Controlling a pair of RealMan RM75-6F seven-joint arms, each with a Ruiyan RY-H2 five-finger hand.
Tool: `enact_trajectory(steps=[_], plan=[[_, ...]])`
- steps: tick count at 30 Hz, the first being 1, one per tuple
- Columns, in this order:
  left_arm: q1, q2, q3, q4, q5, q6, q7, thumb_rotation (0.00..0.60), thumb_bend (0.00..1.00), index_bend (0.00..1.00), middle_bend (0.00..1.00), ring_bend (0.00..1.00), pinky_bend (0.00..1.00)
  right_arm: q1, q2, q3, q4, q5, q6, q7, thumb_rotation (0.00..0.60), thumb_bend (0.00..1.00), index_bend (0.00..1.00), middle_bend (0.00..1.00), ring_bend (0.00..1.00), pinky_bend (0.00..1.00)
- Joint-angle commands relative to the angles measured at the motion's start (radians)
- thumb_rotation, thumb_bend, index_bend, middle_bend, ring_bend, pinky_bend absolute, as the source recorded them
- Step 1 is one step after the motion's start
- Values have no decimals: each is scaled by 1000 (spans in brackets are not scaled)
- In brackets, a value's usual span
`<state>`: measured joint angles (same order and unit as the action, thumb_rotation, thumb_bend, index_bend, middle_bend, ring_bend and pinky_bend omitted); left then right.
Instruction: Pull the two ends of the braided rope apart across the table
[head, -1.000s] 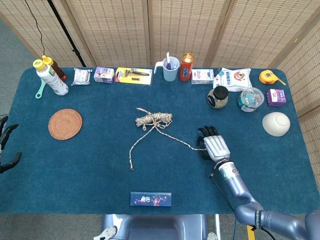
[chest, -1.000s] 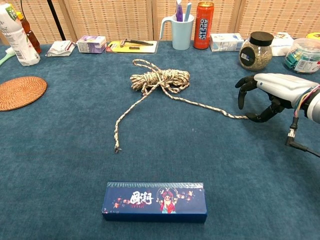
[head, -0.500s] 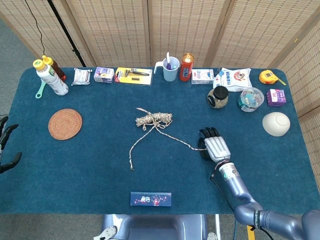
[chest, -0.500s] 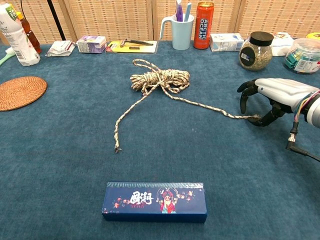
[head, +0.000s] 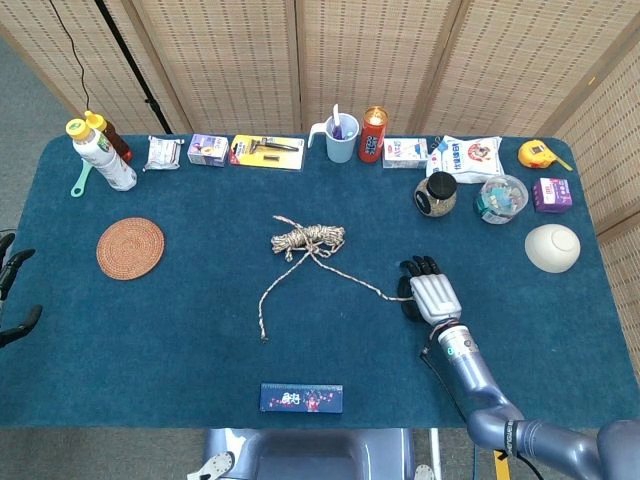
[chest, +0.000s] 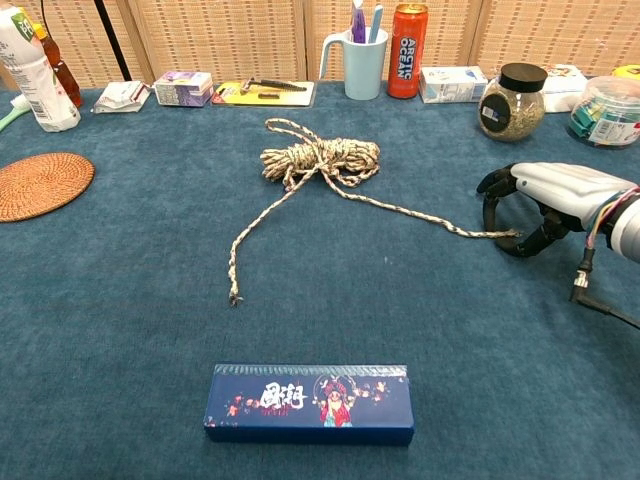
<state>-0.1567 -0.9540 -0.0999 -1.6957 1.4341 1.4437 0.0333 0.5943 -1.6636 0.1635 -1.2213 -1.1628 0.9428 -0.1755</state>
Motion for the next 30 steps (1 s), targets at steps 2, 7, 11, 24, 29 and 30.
enact_trajectory(steps=[2,7,11,24,29,30], plan=[[1,-1,0,3,-1,1,-1,600,297,156,16,32,0,0,-3,3,6,3,-2,9,600,422,493,163,0,0],[1,-1,0,4,-1,1,-2,600,297,156,16,32,0,-1,-3,5,8,0,1,13,600,421,499,169,0,0],[0,-3,1,4,-1,-1,-2,600,297,156,16,31,0,0,-2,5,8,0,-2,11,600,421,500,170,0,0],[-1,-10,1,13,-4,-4,-5,600,297,155,16,31,0,9,-3,11,17,13,-19,3,600,421,519,185,0,0],[-1,-11,3,15,-3,-5,-6,600,297,155,16,31,0,12,-3,13,19,19,-27,0,600,426,526,187,0,0],[-1,-11,3,15,-4,-5,-6,600,297,156,16,31,0,12,-2,13,19,21,-28,0,600,429,527,188,0,0]])
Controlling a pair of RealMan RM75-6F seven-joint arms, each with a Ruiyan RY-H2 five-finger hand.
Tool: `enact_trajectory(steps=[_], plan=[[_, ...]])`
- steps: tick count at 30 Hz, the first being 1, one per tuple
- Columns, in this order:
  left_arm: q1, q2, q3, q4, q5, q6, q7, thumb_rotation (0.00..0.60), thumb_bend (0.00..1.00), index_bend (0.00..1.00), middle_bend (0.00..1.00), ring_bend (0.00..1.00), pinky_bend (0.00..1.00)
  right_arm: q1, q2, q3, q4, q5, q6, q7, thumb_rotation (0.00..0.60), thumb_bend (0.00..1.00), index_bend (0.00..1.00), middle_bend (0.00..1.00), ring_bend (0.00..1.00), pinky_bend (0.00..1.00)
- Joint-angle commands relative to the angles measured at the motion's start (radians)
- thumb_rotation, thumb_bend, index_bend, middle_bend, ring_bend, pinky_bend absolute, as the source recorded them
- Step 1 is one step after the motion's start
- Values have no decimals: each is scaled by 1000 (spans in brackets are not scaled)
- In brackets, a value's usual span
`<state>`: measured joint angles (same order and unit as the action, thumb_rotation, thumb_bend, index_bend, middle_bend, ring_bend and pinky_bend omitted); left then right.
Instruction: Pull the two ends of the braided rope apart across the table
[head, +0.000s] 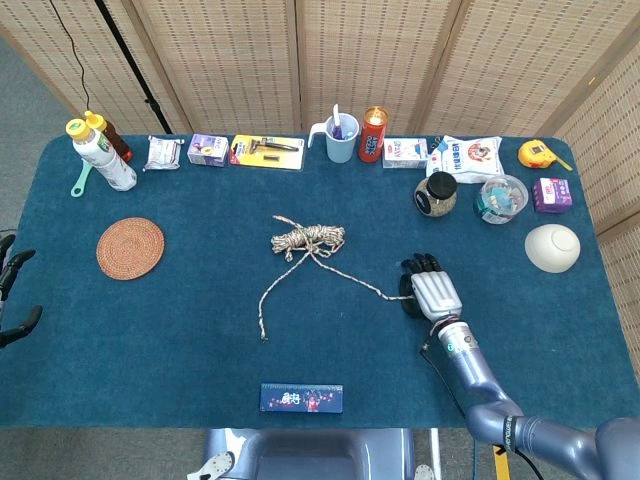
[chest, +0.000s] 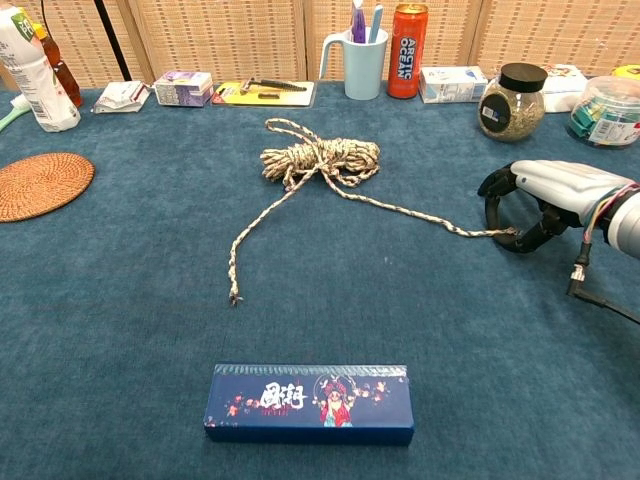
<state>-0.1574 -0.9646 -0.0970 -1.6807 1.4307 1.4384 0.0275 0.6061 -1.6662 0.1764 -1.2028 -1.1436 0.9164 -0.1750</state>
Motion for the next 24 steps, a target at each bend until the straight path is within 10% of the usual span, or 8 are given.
enact_trajectory(steps=[1,24], plan=[[0,-1,0,1,0,0,0,600,297,155,16,31,0,1,0,0,1,2,-3,0,600,431,529,190,0,0],[-27,-17,17,0,47,-34,4,600,297,156,16,31,0,-13,20,5,-44,-14,40,10,600,519,611,268,27,0]])
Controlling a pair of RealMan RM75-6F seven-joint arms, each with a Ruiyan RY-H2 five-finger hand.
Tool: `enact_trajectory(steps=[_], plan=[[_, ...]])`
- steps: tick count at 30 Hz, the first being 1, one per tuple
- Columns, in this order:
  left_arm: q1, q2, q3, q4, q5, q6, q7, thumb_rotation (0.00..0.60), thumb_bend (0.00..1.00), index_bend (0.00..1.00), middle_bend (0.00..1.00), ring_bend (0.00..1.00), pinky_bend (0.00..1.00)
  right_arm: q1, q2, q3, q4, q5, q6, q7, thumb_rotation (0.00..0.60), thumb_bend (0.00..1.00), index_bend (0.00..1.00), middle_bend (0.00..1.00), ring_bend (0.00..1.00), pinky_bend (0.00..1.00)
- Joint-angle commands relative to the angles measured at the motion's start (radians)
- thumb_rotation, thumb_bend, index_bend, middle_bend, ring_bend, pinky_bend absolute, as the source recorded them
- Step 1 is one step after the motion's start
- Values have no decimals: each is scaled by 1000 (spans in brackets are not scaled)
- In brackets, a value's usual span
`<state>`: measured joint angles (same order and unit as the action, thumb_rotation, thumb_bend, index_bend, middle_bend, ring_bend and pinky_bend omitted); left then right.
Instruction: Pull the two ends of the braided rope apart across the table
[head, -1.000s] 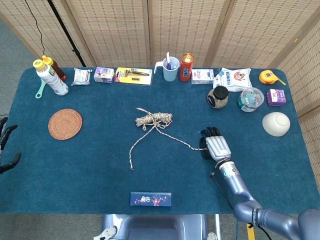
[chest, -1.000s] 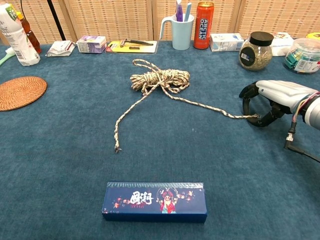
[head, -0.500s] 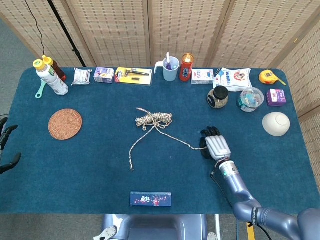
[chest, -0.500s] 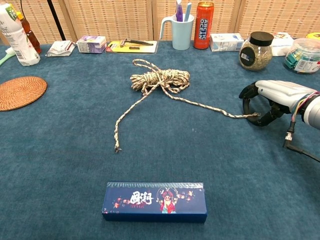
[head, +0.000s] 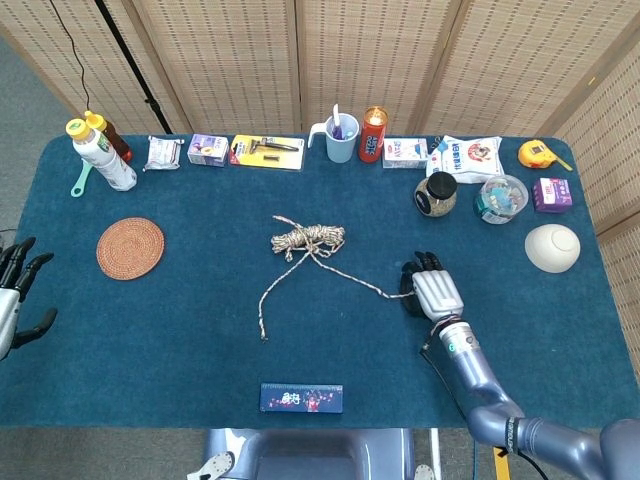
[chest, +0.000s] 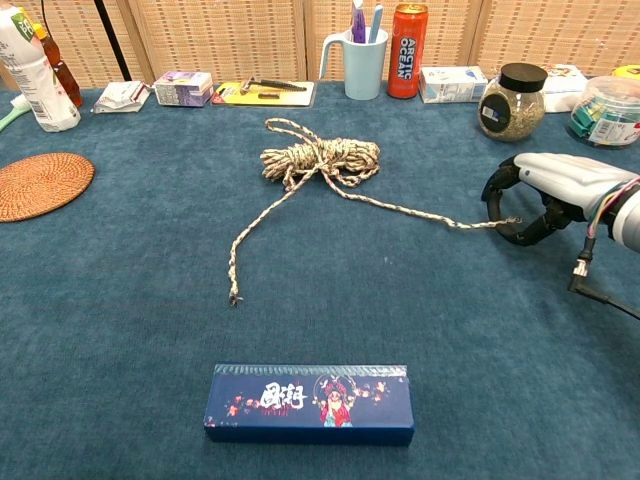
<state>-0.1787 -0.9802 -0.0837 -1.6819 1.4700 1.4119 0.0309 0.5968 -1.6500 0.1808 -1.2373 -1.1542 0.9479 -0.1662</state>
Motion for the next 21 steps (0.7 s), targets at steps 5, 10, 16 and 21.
enact_trajectory(steps=[5,10,16,21], plan=[[-34,-10,14,20,46,-43,-1,600,299,190,50,70,0,-17,21,2,-43,-13,40,1,600,519,616,273,32,0],[-77,-28,24,58,118,-71,-24,600,305,257,86,90,0,-31,43,-3,-86,-21,65,-7,600,519,617,275,33,0],[-167,-56,53,137,250,-145,-65,600,325,323,105,92,0,-51,62,-12,-147,-26,100,-27,600,518,617,275,33,0],[-251,-108,75,212,360,-186,-118,600,345,349,106,78,0,-62,75,-17,-191,-30,124,-52,600,519,617,275,33,0]])
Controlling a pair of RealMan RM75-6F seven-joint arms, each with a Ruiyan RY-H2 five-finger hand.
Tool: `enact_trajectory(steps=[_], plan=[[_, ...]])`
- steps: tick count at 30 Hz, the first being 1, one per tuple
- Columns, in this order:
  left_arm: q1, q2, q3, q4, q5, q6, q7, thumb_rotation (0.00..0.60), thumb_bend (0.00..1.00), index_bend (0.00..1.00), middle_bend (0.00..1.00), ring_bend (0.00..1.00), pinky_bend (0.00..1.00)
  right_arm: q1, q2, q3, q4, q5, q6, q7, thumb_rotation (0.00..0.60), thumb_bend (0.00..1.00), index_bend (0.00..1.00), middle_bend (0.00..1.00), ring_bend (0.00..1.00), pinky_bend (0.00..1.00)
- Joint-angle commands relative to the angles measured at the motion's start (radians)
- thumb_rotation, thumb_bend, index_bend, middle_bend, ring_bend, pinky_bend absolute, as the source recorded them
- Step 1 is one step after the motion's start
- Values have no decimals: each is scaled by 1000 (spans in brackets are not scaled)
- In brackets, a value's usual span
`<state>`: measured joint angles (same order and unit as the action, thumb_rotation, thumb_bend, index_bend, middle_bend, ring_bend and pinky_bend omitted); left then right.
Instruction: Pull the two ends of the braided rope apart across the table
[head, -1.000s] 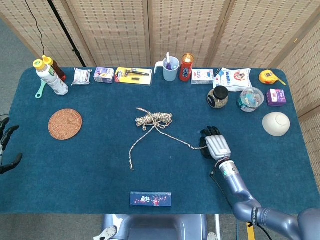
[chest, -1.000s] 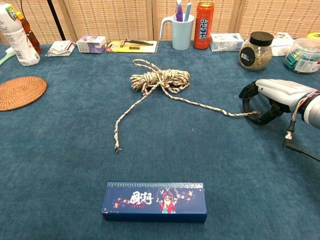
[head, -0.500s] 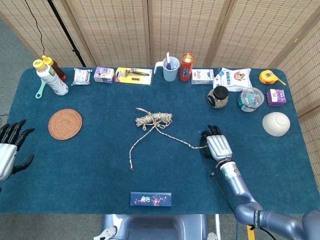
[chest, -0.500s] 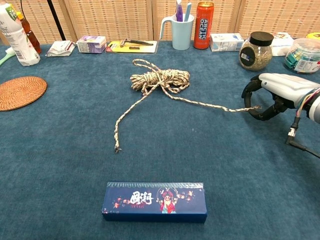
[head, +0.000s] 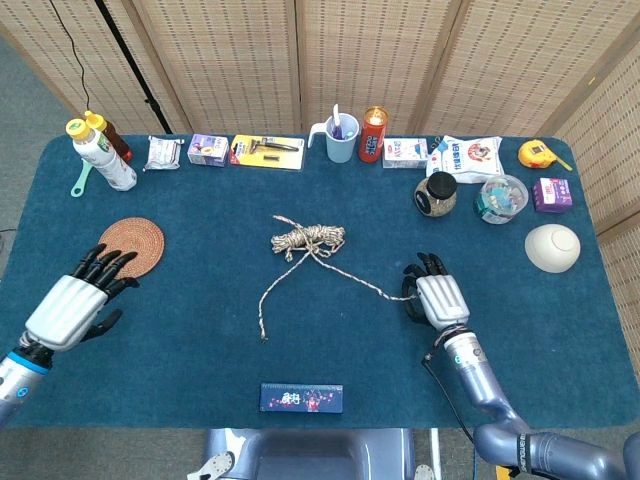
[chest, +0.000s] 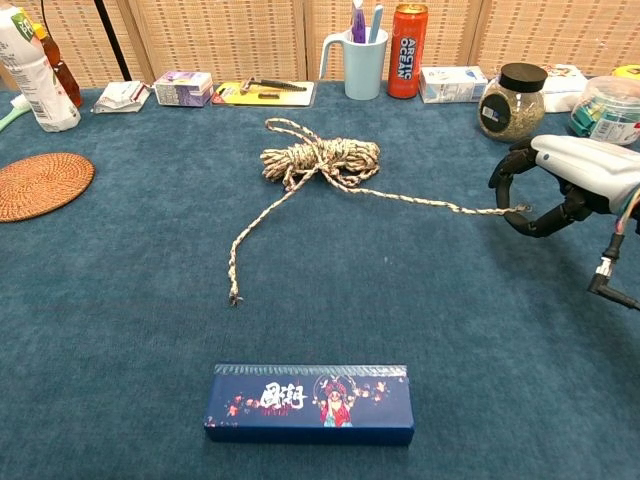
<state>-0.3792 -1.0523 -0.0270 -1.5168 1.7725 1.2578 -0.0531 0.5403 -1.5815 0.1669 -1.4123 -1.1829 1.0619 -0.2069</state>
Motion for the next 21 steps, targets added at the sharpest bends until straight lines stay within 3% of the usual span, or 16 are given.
enact_trajectory(steps=[1,5,21], plan=[[-69,-51,24,65,80,-41,-42,600,346,349,93,58,0,-8,10,-3,-25,-1,14,-18,600,519,617,275,33,0],[-124,-113,41,124,135,-65,-81,600,345,349,3,0,0,-14,18,-5,-48,3,26,-34,600,519,617,275,33,0],[-253,-343,75,310,159,-127,-204,600,345,408,0,0,0,-20,26,-5,-58,30,22,-55,600,518,620,275,33,0]])
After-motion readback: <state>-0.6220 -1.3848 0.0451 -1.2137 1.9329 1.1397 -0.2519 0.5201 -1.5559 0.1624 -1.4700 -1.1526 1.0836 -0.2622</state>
